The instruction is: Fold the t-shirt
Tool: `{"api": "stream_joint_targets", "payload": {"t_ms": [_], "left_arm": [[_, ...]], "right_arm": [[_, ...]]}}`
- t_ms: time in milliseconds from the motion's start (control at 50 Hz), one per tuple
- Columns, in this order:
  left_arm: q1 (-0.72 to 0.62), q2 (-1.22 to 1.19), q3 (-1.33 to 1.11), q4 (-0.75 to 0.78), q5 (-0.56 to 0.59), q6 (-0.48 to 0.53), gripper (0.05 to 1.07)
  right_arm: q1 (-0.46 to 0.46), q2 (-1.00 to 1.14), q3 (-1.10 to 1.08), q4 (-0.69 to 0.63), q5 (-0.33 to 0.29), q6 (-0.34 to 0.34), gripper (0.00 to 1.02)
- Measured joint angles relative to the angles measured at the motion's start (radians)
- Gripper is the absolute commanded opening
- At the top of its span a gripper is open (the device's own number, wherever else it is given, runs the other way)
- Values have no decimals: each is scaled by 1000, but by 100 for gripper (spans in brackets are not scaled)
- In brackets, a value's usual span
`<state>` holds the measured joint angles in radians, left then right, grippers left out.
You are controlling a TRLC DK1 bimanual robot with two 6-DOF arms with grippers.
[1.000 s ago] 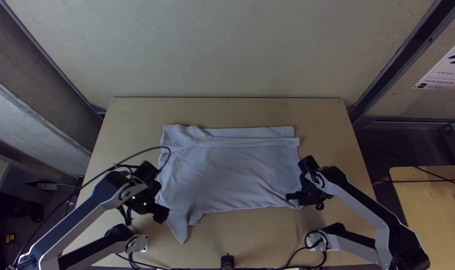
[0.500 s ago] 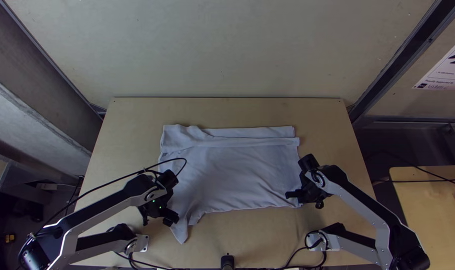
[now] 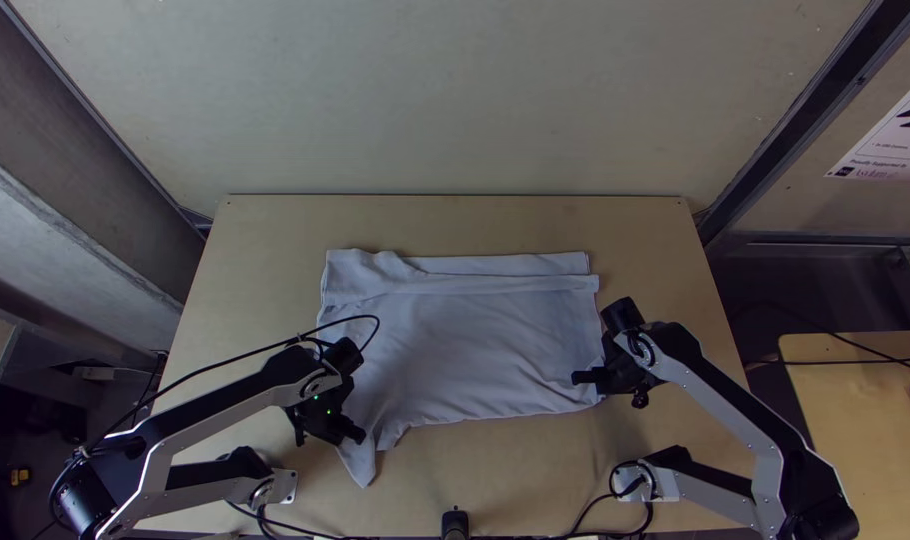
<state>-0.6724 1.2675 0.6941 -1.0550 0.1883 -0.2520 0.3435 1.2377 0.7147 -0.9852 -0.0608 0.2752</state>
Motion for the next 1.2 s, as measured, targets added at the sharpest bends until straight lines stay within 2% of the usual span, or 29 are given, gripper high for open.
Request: {"api": "stream_joint_targets", "payload": {"t_ms": [160,560,860,1200], "left_arm": [[33,-32,-5,58,10,17,8],[397,-198,44,-20,10,155,8],[549,-237,96,-35,11,227,8],[631,-161,272,-39,14,279,8]], "right_arm": [[0,0,10,0,0,0,2],[-23,0,55,-6,0,1,2],[-98,-8,59,-10,19,1,2],[-104,-25,153,-19,45,1,2]]}}
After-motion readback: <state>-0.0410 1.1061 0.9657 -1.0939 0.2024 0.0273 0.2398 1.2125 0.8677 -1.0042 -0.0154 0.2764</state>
